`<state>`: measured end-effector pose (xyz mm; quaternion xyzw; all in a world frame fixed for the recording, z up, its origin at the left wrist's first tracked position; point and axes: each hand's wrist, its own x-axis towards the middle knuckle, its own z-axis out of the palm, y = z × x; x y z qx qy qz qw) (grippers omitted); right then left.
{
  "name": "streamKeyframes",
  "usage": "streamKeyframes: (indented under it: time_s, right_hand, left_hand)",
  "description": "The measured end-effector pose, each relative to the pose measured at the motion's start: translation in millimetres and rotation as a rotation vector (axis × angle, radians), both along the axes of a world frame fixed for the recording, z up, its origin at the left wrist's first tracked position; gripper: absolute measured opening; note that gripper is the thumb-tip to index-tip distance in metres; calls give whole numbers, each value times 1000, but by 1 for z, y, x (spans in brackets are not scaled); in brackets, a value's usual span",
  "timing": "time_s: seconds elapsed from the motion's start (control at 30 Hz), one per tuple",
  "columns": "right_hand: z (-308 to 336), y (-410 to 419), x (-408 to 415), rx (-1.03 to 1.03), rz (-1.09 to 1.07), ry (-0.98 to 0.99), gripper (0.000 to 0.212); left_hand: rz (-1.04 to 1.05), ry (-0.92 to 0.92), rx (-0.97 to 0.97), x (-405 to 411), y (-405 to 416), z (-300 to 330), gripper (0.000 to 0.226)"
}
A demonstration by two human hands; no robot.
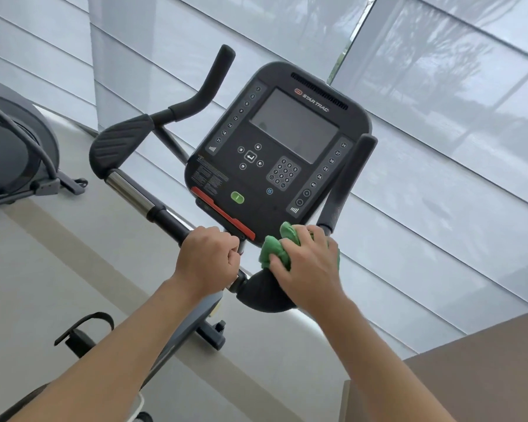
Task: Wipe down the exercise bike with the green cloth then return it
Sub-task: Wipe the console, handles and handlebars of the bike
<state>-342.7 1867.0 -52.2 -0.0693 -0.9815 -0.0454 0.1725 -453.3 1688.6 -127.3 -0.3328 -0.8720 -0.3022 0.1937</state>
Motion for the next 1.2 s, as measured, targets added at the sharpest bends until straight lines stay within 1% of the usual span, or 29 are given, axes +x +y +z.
streamKeyframes:
  time_s: [0.07, 0.17, 0.27, 0.33, 0.4, 0.47, 0.53, 0.67, 0.77, 0.87, 1.0, 1.1, 1.13, 1.17, 1.2]
  right_hand:
    - [-10, -7, -2, 69, -25, 26, 39]
    - [-4, -7, -7, 139, 48, -9, 48]
    - [3, -2, -28, 181, 124, -116, 55]
    - [6, -3, -49, 212, 136, -252, 59]
    - [13, -8, -64, 181, 98, -359, 57]
    - [17, -13, -66, 153, 44, -384, 55]
    - [12, -21, -57, 150, -7, -323, 55]
    - [-13, -43, -29, 147, -67, -26, 50]
    - [-15, -47, -20, 62, -68, 33, 50]
    - [-2, -51, -3, -53, -23, 117, 53]
    - [20, -47, 31, -283, -22, 168, 48]
    - [38, -37, 27, -388, 0, 235, 44]
    - [41, -35, 20, -418, 10, 210, 42]
    - [40, -34, 12, -434, 25, 139, 40]
    - [35, -36, 3, -399, 28, 19, 40]
  left_hand:
    - [-6, 5, 7, 0, 0, -1, 23]
    - [-3, 21, 36, 0, 1, 0, 24]
    - [-3, 23, 45, 1, 2, 0, 25]
    - [-2, 24, 53, 1, 1, 0, 25]
    - [1, 29, 53, 1, 0, 0, 25]
    - [6, 27, 49, 2, 0, 1, 25]
    - [7, 23, 45, 3, -1, 2, 25]
    - [-13, 28, 69, 2, -2, 1, 28]
    - [-20, 46, 97, 0, -3, -3, 29]
    - [-29, 58, 125, -2, -3, -6, 26]
    - [-47, 68, 164, -1, -2, -4, 21]
    - [-54, 81, 165, -1, -2, -3, 20]
    - [-54, 80, 150, -2, -2, -4, 20]
    - [-55, 80, 128, -3, -3, -4, 21]
    - [-60, 82, 108, -3, -4, -4, 22]
